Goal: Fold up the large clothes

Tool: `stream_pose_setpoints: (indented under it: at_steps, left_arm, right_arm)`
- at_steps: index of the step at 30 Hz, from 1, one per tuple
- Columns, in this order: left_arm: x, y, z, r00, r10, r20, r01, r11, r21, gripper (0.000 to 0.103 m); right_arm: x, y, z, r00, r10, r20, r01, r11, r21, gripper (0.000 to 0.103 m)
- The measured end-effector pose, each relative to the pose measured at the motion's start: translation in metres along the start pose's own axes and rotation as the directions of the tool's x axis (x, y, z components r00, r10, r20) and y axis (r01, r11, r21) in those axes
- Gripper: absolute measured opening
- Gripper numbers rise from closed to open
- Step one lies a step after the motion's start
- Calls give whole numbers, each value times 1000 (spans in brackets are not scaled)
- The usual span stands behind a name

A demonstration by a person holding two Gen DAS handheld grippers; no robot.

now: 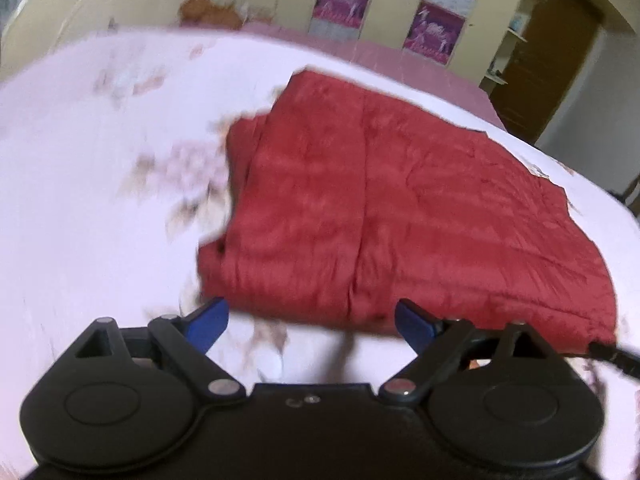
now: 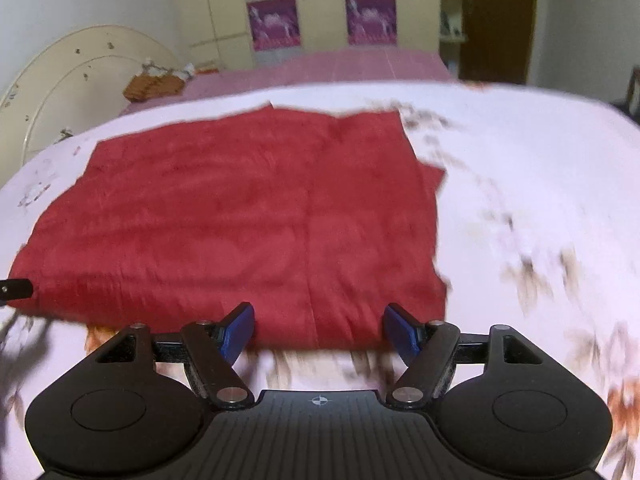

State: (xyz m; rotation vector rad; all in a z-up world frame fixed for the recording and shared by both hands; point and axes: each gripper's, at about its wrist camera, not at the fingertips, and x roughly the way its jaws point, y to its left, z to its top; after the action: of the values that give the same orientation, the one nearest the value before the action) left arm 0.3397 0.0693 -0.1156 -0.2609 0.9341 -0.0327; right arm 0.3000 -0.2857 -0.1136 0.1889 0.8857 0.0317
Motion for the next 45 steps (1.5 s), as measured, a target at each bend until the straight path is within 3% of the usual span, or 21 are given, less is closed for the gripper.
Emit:
stream_pose_setpoints:
  at_steps: [4,9,13,18,19,20,21,22,26,34,45]
  left_arm:
    - [16,13,-2,996,-81,-41,75,987,-140,92]
    - [33,26,5,988,-151,27,153,948,-278,94]
    - [42,34,10,981,-180,78,196,922,-333,93]
    - [48,40,13,978,-168,125,204,899,-388,70]
    - [49,41,14,979,-162,126,199,897,-395,63]
    - [49,42,14,979,-161,122,197,895,-401,57]
    - [49,42,14,980,-160,120,196,894,-402,53]
    - [48,42,14,981,-157,114,190,897,-399,38]
    - [41,40,16,985,-139,104,169,902,-396,23]
    - [3,39,7,987,-134,91,157,934,-320,18]
    - [-66,61,-76,988,-148,38,153,959,-238,18]
  right_arm:
    - [11,-17,-9,996,63,-60,-56,992,117,71]
    - [18,-30,2,989,150,-10,-143,959,245,71]
    - [26,-43,7,979,198,50,-202,904,376,71]
    - [31,-48,14,978,184,102,-210,870,445,68]
    - [31,-46,14,980,171,105,-200,876,439,50]
    - [32,-46,16,980,170,104,-199,879,433,43]
    - [32,-46,16,979,173,105,-202,876,437,34]
    - [30,-46,17,979,171,112,-203,875,440,23]
    - [19,-42,24,980,160,121,-196,894,403,15]
    - [-29,-29,9,978,161,136,-196,929,314,14]
    - [-97,-18,-86,987,149,67,-162,944,289,14]
